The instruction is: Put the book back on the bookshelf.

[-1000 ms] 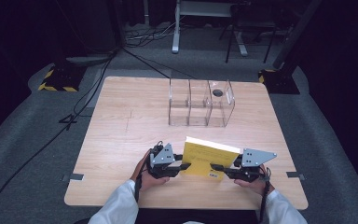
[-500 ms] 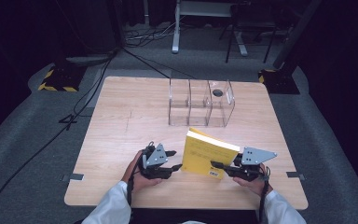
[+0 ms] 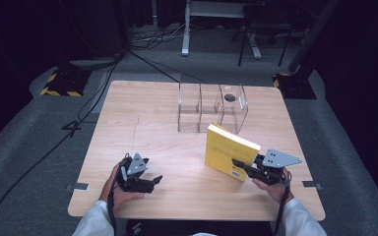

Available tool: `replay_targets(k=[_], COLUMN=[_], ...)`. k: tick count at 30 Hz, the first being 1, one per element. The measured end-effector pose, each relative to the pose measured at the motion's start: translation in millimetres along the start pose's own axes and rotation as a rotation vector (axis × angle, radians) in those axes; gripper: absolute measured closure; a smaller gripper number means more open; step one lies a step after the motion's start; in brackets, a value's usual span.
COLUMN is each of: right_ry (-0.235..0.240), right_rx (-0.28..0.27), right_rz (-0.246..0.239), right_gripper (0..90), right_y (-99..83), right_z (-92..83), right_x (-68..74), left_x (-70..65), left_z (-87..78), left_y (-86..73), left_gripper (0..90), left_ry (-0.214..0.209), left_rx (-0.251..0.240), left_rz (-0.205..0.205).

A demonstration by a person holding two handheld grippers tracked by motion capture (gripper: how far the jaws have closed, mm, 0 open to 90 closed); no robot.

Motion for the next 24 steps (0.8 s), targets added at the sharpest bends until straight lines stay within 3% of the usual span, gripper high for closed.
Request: replay_targets(k=[5,12,19,22,24], right_ry=[-0.06,-0.152,-0.262,-0.299,-0.317], right_rx=[0.008,-0.011,-0.026,-0.021,-0.017], right_rz=[0.001,0.019,0.055,0.056,0.053], right_gripper=[76.2,76.2,76.2,76.2,76.2], right_y=[-0.1,4.6,10.7,12.3,13.3], right_z=[-3.9,-11.6,-19.1,-18.0,-15.3], right_x=[-10.8,-28.9,-50.9,-56.9,-59.6], left_x=[10.5,16.9,22.6,22.2,21.4], left_z=[-5.8,-11.7,-11.0,-9.6,-9.3], left_y=[-16.9,-28.9,-35.1,-37.0,-37.4], left_gripper=[19.6,18.0,17.3,17.9,17.9], left_ry=[0.075,0.115,0.116,0.079,0.071], left_rx=[0.048,0.069,0.079,0.077,0.073], left_rz=[-0.046,-0.082,-0.121,-0.153,-0.148])
Point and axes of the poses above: each handheld gripper's, and its own axes: z roughly forward along the jaws, y roughly out of its top, x roughly to its left, the point moved 5 cm from there along z, roughly forward along the jaws, and after that the axes turned 15 degrees about -y, right-handed, at the moved point
